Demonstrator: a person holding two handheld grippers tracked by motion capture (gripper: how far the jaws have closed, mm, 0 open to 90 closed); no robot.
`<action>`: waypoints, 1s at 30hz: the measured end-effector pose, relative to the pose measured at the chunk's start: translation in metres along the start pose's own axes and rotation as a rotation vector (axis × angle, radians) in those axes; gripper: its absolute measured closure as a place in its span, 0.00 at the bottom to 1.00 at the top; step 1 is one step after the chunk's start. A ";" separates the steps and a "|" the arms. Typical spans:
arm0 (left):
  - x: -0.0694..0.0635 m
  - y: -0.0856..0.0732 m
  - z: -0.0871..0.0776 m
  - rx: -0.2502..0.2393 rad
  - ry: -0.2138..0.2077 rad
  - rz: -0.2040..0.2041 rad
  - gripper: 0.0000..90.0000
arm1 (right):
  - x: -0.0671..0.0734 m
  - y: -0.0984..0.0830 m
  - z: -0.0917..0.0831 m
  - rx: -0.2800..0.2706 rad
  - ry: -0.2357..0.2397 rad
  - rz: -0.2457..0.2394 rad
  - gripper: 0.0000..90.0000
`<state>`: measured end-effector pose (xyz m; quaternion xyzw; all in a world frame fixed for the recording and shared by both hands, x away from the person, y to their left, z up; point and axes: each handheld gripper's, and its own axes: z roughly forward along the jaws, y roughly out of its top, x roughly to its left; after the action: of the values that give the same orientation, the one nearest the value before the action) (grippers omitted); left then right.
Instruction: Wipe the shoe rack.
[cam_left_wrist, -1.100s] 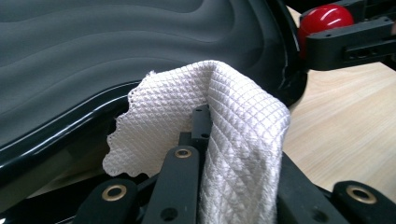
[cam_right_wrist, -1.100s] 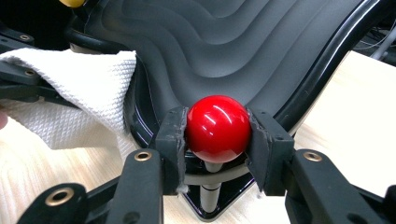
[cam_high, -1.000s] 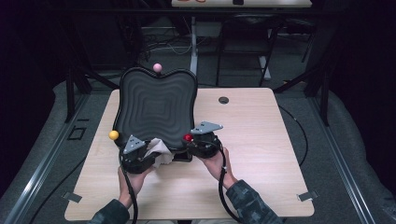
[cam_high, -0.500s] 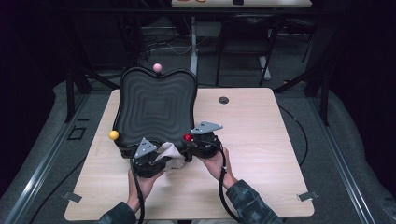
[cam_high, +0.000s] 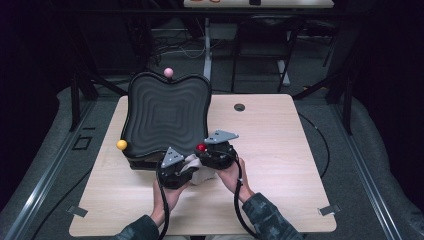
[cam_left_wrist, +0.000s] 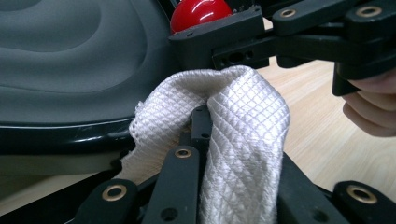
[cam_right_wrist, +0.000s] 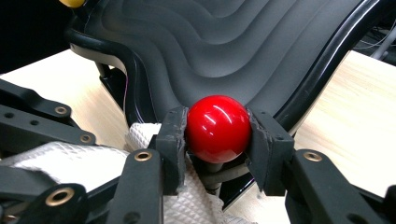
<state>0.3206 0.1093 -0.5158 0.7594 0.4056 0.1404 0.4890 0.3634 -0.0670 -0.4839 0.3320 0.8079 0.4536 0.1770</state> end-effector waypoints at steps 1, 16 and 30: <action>0.000 0.000 0.001 0.006 0.000 0.003 0.94 | 0.000 0.000 0.000 0.000 0.000 0.000 0.67; 0.012 -0.001 -0.015 0.013 0.021 0.010 0.94 | 0.001 0.000 0.000 0.001 -0.002 -0.001 0.67; 0.028 -0.003 -0.035 0.011 0.067 0.003 0.94 | 0.001 0.000 0.000 0.002 -0.003 -0.001 0.67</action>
<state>0.3155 0.1528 -0.5068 0.7575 0.4212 0.1644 0.4708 0.3630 -0.0663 -0.4837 0.3326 0.8082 0.4521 0.1781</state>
